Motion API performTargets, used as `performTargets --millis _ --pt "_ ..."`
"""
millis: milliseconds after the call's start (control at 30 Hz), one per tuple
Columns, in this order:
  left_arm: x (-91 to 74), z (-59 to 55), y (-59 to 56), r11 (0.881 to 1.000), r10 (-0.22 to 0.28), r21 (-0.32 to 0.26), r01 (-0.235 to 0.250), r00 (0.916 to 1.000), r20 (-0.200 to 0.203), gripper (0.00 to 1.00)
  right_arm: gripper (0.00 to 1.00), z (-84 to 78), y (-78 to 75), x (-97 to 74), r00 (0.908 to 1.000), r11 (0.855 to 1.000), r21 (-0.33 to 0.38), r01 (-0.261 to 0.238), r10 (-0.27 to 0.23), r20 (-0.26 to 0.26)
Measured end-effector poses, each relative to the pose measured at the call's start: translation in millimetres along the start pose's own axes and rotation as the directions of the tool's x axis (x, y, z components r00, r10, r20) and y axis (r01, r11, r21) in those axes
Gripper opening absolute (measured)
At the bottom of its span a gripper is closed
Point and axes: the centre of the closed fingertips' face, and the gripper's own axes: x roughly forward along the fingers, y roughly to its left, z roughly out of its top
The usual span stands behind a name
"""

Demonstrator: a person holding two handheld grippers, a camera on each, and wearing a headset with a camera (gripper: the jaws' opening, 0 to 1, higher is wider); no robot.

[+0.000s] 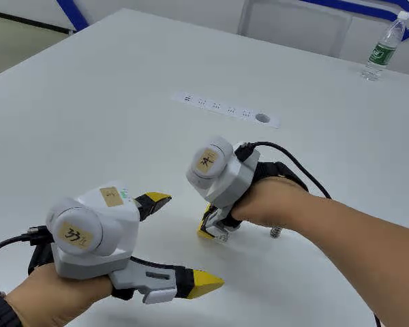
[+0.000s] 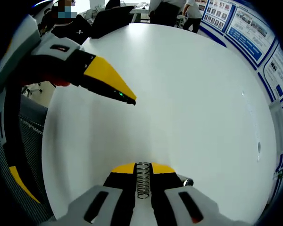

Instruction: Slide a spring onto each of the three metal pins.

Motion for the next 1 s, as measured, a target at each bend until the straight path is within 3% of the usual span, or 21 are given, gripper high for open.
performTargets --millis 467,733,1000 --pt "4.0 -0.1 -7.6 1.0 -0.022 0.019 0.022 0.9997 -0.012 0.95 0.12 -12.4 -4.6 -36.3 0.9945 0.997 0.048 0.067 -0.071 0.077" --pt "6.2 0.4 -10.5 0.999 -0.035 0.028 0.035 0.9992 -0.018 0.95 0.12 -23.4 -6.0 -46.3 0.9912 0.992 0.087 0.086 -0.094 0.092" --pt "7.2 -0.7 -12.0 0.999 -0.041 0.035 0.042 0.9988 -0.026 0.95 0.12 -24.5 -7.3 -62.7 0.9846 0.986 0.136 0.097 -0.115 0.131"
